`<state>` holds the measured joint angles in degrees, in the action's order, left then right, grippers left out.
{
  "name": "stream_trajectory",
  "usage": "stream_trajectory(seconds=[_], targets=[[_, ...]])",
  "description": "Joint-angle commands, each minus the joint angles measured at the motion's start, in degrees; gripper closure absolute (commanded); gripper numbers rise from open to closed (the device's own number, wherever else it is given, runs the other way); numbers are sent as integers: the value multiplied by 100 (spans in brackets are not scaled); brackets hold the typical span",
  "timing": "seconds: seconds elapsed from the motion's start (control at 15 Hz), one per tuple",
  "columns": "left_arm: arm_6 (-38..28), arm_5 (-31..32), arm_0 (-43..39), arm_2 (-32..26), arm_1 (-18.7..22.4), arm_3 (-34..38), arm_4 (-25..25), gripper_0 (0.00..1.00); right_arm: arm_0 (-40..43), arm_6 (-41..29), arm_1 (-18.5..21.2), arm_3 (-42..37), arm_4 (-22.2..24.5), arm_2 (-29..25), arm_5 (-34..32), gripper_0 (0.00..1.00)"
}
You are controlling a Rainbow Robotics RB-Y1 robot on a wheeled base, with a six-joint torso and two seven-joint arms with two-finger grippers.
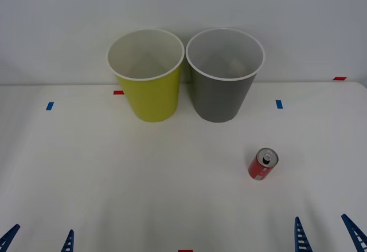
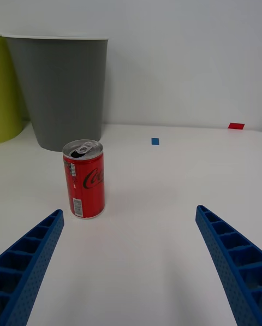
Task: Put cans in the gray bin and PET bottles in the light green bin.
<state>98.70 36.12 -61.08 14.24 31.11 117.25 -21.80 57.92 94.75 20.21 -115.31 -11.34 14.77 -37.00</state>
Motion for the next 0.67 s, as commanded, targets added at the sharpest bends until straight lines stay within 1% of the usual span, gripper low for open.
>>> stream_trajectory(seconds=[0.07, 0.67], targets=[[0, 0, 0, 0, 0, 0, 0, 0, 0, 0, 0, 0, 0, 0, 0, 18], [0, 0, 0, 0, 0, 0, 0, 0, 0, 0, 0, 0, 0, 0, 0, 18]])
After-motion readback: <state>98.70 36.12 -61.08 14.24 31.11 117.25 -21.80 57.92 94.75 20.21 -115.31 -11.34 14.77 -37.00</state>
